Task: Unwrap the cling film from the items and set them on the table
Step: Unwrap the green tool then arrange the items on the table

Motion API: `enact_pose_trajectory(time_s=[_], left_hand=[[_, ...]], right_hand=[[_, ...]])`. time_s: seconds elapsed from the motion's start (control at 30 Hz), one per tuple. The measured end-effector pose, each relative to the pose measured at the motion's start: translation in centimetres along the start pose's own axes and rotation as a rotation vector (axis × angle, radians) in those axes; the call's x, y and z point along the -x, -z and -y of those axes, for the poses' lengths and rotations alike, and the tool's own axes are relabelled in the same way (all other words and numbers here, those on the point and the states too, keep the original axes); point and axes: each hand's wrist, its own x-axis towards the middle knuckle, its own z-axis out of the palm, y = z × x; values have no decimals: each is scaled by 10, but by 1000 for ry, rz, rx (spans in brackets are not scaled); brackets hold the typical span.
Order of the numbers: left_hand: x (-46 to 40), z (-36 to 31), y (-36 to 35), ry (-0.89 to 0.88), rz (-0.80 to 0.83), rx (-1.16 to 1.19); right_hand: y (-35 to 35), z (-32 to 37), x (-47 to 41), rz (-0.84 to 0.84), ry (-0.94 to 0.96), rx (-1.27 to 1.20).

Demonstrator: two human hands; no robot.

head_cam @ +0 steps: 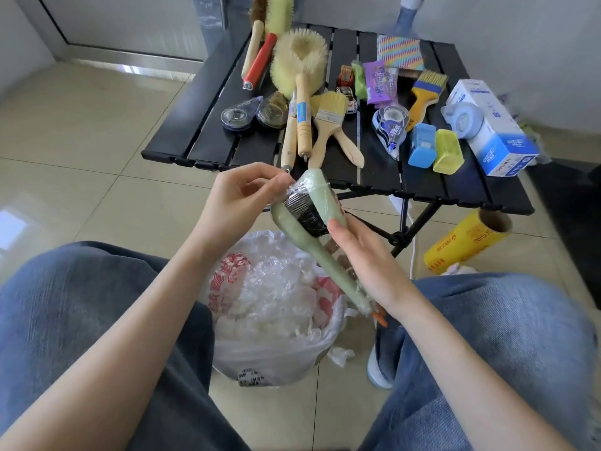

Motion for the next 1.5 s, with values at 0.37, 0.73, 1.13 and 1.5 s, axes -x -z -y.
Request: enact_pose_trajectory(time_s=[0.37,0.73,1.13,1.5], left_hand=[[-1,7,-1,-287,135,-308],[-1,2,1,-270,47,-125],[-6,3,5,-300,-83,-47],[-7,10,17,-354,155,-353]], right_hand=[[2,-10,-6,-60,15,223],[13,-7,-5,-112,9,232],[16,-2,-3,-13,2,258],[28,3,-2,83,-60,332]])
